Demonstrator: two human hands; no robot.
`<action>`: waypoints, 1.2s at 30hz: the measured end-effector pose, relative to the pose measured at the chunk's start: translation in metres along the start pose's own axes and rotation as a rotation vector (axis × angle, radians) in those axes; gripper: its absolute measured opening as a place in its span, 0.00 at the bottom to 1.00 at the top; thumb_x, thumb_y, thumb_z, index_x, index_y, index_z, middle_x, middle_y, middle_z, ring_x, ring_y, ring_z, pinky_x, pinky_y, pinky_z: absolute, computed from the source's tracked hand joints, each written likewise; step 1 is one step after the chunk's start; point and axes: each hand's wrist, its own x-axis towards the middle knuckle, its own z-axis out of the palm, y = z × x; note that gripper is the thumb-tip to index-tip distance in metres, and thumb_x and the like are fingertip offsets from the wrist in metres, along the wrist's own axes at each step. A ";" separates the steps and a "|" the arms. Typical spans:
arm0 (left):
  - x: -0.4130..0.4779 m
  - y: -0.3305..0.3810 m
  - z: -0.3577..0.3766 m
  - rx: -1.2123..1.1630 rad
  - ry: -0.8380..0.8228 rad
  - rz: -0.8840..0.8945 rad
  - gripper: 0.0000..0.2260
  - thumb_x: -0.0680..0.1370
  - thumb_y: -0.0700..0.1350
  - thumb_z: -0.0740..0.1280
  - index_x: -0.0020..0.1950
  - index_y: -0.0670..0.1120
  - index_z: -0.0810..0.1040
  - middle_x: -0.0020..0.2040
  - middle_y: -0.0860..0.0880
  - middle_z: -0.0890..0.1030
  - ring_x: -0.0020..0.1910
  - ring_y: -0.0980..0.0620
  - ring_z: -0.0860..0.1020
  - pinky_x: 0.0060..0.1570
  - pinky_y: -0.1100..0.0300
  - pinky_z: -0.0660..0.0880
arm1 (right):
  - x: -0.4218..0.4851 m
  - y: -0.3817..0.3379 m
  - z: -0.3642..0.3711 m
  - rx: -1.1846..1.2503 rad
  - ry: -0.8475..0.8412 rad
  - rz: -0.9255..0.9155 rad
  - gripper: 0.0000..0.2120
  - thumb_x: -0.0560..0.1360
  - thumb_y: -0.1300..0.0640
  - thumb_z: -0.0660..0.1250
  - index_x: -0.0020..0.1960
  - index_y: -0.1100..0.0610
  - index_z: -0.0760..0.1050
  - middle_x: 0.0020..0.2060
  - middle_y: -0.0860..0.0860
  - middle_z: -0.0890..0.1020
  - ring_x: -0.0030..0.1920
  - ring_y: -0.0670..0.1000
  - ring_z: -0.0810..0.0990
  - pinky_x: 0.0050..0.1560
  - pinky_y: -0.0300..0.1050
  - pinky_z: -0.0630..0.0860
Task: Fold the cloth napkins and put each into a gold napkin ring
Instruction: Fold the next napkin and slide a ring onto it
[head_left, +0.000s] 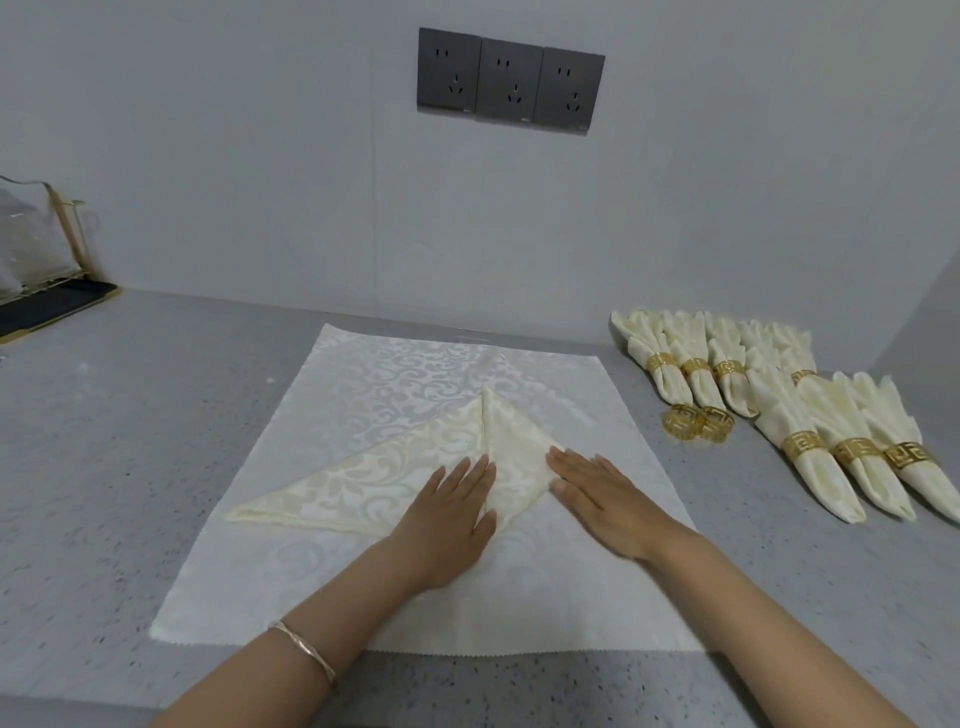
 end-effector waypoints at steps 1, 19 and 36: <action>0.000 0.000 -0.004 -0.089 -0.005 0.002 0.26 0.84 0.53 0.45 0.78 0.48 0.40 0.78 0.52 0.40 0.77 0.56 0.39 0.74 0.59 0.37 | 0.001 -0.005 0.000 0.002 0.020 -0.007 0.26 0.81 0.43 0.45 0.77 0.49 0.52 0.76 0.42 0.54 0.74 0.37 0.48 0.71 0.34 0.37; -0.004 -0.051 -0.023 0.054 -0.075 -0.356 0.24 0.83 0.54 0.39 0.78 0.50 0.36 0.77 0.51 0.33 0.76 0.47 0.35 0.73 0.46 0.35 | -0.023 -0.096 0.034 -0.149 0.184 -0.297 0.26 0.78 0.38 0.53 0.74 0.43 0.61 0.76 0.44 0.55 0.73 0.47 0.60 0.68 0.39 0.56; -0.037 -0.093 -0.068 0.092 0.120 0.227 0.20 0.78 0.41 0.64 0.66 0.60 0.74 0.62 0.59 0.76 0.65 0.58 0.70 0.58 0.68 0.62 | -0.049 -0.051 0.021 0.079 0.286 -0.095 0.11 0.77 0.53 0.65 0.57 0.45 0.80 0.65 0.37 0.73 0.44 0.39 0.80 0.50 0.29 0.72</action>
